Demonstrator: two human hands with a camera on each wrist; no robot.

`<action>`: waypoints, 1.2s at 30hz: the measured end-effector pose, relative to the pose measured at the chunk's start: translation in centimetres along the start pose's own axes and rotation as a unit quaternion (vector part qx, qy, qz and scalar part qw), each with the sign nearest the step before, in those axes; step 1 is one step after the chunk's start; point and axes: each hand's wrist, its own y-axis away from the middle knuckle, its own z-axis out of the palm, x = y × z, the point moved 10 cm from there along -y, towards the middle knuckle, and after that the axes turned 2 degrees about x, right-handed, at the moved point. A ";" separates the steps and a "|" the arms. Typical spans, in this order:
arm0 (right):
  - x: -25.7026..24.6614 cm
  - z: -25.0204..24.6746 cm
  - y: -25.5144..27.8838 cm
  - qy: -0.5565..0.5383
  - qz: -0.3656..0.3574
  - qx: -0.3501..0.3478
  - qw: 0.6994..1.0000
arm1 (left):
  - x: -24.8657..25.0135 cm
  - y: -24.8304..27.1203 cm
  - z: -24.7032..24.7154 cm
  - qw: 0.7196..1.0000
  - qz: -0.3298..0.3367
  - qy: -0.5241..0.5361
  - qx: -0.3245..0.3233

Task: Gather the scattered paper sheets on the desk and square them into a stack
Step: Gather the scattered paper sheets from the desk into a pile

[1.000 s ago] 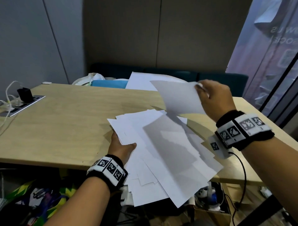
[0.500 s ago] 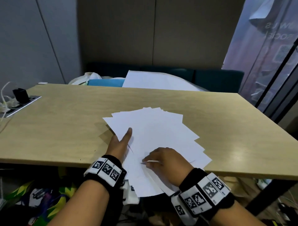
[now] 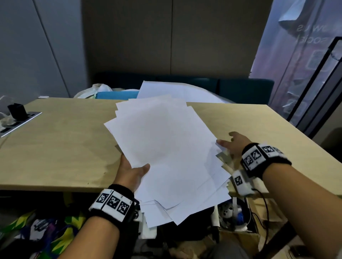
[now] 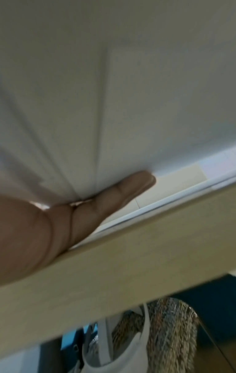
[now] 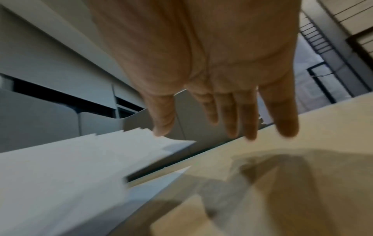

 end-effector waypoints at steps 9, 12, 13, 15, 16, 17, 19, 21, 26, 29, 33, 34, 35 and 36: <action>-2.5 -1.7 -1.0 -0.137 -0.023 -0.002 0.990 | -0.8 -0.3 0.5 0.998 -0.046 0.000 -0.041; -4.8 -3.3 -0.6 -0.112 -0.058 0.072 0.989 | -1.3 -0.5 0.8 0.996 -0.074 -0.015 -0.053; -5.5 -3.7 -0.5 -0.110 -0.069 0.086 0.988 | -1.3 -0.6 0.8 0.995 -0.080 -0.018 -0.052; -6.9 -4.7 -0.1 -0.106 -0.086 0.114 0.984 | -1.4 -0.8 0.4 0.995 -0.088 -0.029 -0.043; -7.5 -5.4 0.1 -0.087 -0.092 0.130 0.983 | -1.5 -0.9 0.2 0.995 -0.089 -0.037 -0.039; -8.1 -6.3 0.3 -0.059 -0.098 0.151 0.982 | -1.7 -1.0 0.2 0.994 -0.091 -0.043 -0.036; -9.1 -8.6 1.4 -0.022 -0.111 0.218 0.969 | -1.9 -1.1 -0.1 0.993 -0.095 -0.057 -0.027; -10.1 -11.5 3.0 -0.030 -0.135 0.294 0.946 | -1.9 -1.1 -0.4 0.993 -0.095 -0.069 -0.018; -13.2 -16.3 8.6 -0.056 -0.253 0.407 0.876 | -2.0 -1.0 -0.5 0.991 -0.105 -0.087 -0.014; -14.2 -17.1 12.9 -0.100 -0.356 0.444 0.816 | -1.9 -1.0 -0.3 0.992 -0.102 -0.072 -0.019; -14.1 -13.7 16.0 -0.110 -0.453 0.380 0.798 | -1.9 -1.4 -0.3 0.992 -0.096 -0.075 -0.020; -13.7 -12.0 16.2 -0.106 -0.471 0.346 0.805 | -2.2 -1.5 -0.5 0.992 -0.102 -0.070 -0.014; -13.1 -10.1 16.2 -0.094 -0.484 0.310 0.813 | -2.3 -1.5 -0.5 0.992 -0.106 -0.068 -0.013; -12.4 -8.0 16.1 -0.076 -0.490 0.274 0.824 | -2.5 -1.6 -0.7 0.992 -0.109 -0.069 -0.010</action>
